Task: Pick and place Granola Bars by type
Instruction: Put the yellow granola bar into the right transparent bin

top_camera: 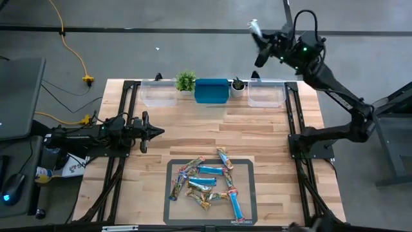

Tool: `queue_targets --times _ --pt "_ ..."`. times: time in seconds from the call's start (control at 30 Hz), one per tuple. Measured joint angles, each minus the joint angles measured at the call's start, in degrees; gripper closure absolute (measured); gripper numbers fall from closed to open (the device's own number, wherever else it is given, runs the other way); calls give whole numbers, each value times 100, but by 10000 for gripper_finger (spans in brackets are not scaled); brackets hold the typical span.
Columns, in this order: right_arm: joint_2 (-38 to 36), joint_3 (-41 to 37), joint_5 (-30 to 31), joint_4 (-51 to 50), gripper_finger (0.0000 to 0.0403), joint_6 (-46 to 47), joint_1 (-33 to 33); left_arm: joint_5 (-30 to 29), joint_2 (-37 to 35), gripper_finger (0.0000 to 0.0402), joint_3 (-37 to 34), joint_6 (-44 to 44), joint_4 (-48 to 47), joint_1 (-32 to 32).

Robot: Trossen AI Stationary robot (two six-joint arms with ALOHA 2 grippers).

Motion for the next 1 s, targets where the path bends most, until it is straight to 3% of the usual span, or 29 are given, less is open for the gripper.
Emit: queue_targets --times 0.17,0.3,1.0 --pt "-65 0 1751 -1364 350 -666 -192 0 -1 400 0 2 0 0" --pt "70 0 2450 -2257 350 -1051 -350 0 0 400 0 1 0 2" --pt "2338 0 2151 -5040 350 -2896 -743 0 0 400 0 1 0 0"
